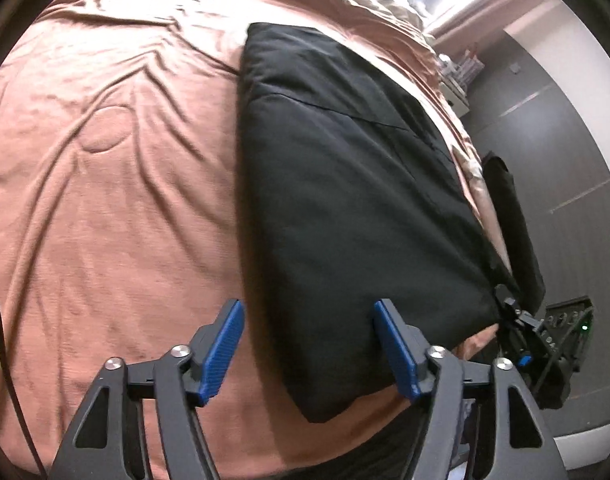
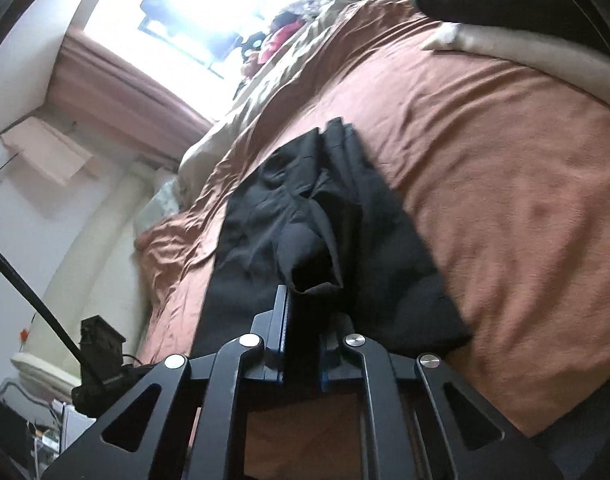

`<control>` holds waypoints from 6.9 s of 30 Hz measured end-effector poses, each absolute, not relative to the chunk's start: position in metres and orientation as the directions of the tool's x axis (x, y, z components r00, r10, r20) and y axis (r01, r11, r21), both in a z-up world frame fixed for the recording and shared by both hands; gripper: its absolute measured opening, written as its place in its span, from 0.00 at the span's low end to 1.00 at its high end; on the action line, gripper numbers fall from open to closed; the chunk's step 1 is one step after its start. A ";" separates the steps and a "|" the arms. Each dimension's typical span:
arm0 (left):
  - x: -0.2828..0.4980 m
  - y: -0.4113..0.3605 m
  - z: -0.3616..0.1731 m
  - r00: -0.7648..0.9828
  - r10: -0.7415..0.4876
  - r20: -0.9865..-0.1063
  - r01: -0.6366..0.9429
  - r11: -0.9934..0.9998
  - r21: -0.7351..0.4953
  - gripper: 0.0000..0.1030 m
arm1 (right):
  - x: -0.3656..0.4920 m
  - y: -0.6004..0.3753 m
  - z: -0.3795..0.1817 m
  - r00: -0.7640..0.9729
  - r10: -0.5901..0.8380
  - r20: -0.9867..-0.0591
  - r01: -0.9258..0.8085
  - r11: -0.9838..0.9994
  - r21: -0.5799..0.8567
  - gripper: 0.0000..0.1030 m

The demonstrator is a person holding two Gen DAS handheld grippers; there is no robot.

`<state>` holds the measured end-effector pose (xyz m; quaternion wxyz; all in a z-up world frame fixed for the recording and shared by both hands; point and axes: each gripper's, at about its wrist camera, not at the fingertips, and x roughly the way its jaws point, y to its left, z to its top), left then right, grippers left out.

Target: Fold large clothes

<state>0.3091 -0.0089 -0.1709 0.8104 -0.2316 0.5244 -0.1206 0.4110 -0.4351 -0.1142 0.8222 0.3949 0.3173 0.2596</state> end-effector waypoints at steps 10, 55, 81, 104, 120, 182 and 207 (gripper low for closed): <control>0.317 -0.052 -0.155 0.412 -0.402 -0.818 0.017 0.901 -0.434 0.50 | 0.394 -0.462 -0.138 0.691 0.618 -0.375 -0.079 0.580 0.811 0.07; 0.231 0.005 -0.145 0.402 -0.421 -0.813 0.079 0.901 -0.427 0.23 | 0.364 -0.460 -0.120 0.449 0.793 -0.411 -0.234 0.549 0.803 0.37; 0.394 0.045 -0.172 0.424 -0.435 -0.794 -0.053 0.864 -0.501 0.63 | 0.566 -0.429 -0.109 0.394 0.761 -0.515 -0.181 0.613 0.769 0.77; 0.458 0.023 -0.184 0.392 -0.394 -0.832 -0.052 0.893 -0.447 0.63 | 0.641 -0.421 -0.130 0.273 0.867 -0.416 -0.234 0.479 0.846 0.77; 0.464 -0.001 -0.172 0.427 -0.269 -0.864 -0.053 0.946 -0.321 0.35 | 0.639 -0.394 -0.143 0.235 0.909 -0.344 -0.174 0.388 0.905 0.20; 0.347 -0.422 0.114 0.484 -0.742 -0.465 0.610 0.667 -0.428 0.13 | 0.310 -0.711 0.055 0.837 0.523 -0.162 -0.357 0.745 0.563 0.07; 0.539 -0.455 -0.049 0.344 -0.611 -0.713 0.371 0.786 -0.495 0.17 | 0.514 -0.587 -0.022 0.699 0.475 -0.535 -0.032 0.768 0.640 0.18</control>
